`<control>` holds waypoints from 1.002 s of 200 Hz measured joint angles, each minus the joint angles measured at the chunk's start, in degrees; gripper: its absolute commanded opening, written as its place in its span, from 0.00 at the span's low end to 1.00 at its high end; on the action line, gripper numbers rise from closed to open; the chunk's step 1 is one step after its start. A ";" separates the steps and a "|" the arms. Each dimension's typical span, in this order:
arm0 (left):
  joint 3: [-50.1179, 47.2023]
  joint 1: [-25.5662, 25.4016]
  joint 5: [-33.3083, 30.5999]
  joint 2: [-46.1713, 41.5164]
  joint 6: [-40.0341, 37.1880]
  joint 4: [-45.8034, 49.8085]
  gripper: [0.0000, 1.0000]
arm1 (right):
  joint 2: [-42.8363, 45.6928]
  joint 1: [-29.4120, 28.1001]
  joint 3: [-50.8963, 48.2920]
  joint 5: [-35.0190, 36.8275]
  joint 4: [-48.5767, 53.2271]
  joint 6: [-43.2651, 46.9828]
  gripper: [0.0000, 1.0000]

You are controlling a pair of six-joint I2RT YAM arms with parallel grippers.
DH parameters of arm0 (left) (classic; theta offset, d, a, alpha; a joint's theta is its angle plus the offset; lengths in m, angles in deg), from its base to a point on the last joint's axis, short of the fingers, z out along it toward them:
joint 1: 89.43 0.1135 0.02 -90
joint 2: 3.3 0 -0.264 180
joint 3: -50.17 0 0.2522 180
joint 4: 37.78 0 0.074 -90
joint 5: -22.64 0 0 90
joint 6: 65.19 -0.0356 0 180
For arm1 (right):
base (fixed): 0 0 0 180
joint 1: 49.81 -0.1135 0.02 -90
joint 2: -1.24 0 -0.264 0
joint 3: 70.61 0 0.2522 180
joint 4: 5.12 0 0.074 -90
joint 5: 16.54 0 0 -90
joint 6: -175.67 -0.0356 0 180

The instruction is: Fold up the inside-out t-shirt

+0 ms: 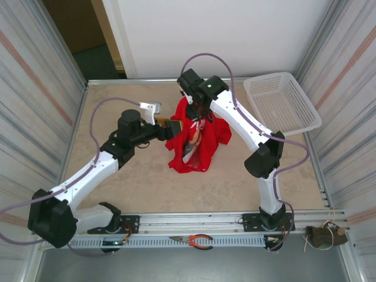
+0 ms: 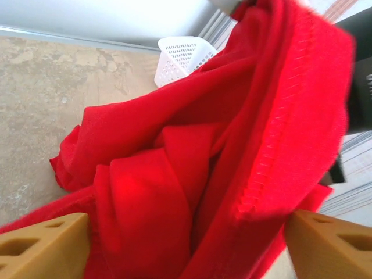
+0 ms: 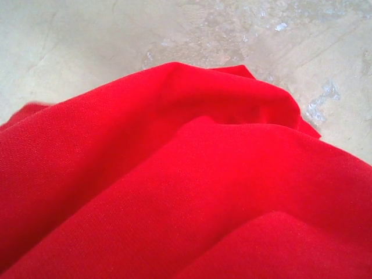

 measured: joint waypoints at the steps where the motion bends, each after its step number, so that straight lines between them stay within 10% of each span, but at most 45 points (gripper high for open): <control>1: 0.00 -0.02 -0.02 0.09 -0.11 -0.07 0.57 | 0.02 0.00 0.00 0.00 -0.02 0.00 0.00; 24: 0.13 -0.17 -0.48 2.67 0.39 -2.23 0.00 | 0.50 -0.15 -0.15 0.02 -0.04 0.00 0.00; 109: 0.44 15.06 -5.20 5.46 16.24 -6.78 0.00 | 13.14 -2.08 -18.80 -2.69 -6.43 -0.44 0.00; 200: -1.09 16.11 -0.52 19.34 21.38 -5.16 0.00 | 19.19 -0.44 -6.36 -13.00 -8.66 -4.20 0.00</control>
